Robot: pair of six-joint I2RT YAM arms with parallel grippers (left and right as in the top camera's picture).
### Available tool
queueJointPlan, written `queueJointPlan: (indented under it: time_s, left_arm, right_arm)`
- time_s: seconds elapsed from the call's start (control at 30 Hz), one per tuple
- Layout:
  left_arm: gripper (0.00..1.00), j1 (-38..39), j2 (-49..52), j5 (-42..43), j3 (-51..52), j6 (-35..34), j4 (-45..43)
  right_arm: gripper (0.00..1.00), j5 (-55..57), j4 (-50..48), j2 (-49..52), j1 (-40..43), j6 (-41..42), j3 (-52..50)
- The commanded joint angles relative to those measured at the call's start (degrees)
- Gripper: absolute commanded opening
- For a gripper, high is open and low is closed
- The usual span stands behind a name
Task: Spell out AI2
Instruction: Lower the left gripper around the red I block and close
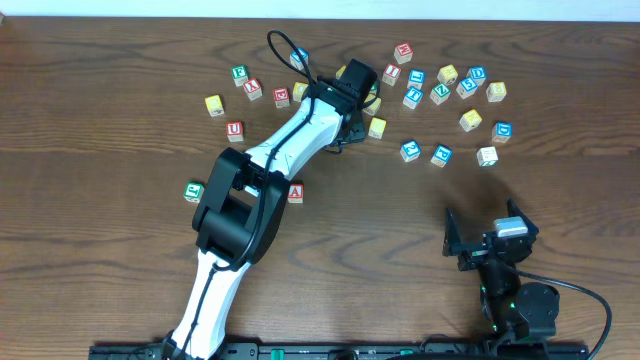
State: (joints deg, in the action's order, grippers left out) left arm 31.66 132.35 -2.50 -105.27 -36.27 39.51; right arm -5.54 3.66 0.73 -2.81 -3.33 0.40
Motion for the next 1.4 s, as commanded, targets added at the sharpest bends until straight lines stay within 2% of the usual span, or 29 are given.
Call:
queueJointPlan:
  time_s: [0.0,0.27,0.37,0.7,1.03,1.37]
  left_arm:
    - [0.50,-0.2,0.1,-1.7,-1.4,-0.7,0.3]
    - [0.45,-0.2,0.1,-1.7,-1.4,-0.7,0.3]
    - [0.39,-0.2,0.1,-1.7,-1.4,-0.7,0.3]
    - [0.36,-0.2,0.1,-1.7,-1.4,-0.7,0.3]
    - [0.25,-0.2,0.1,-1.7,-1.4,0.3,0.7]
    - [0.25,-0.2,0.1,-1.6,-1.4,0.6,1.1]
  right_arm:
    - [0.99,0.2,0.2,-0.2,0.4,0.7,-0.1]
    - [0.99,0.2,0.2,-0.2,0.4,0.7,-0.1]
    - [0.99,0.2,0.2,-0.2,0.4,0.7,-0.1]
    - [0.99,0.2,0.2,-0.2,0.4,0.7,-0.1]
    - [0.99,0.2,0.2,-0.2,0.4,0.7,-0.1]
    - [0.99,0.2,0.2,-0.2,0.4,0.7,-0.1]
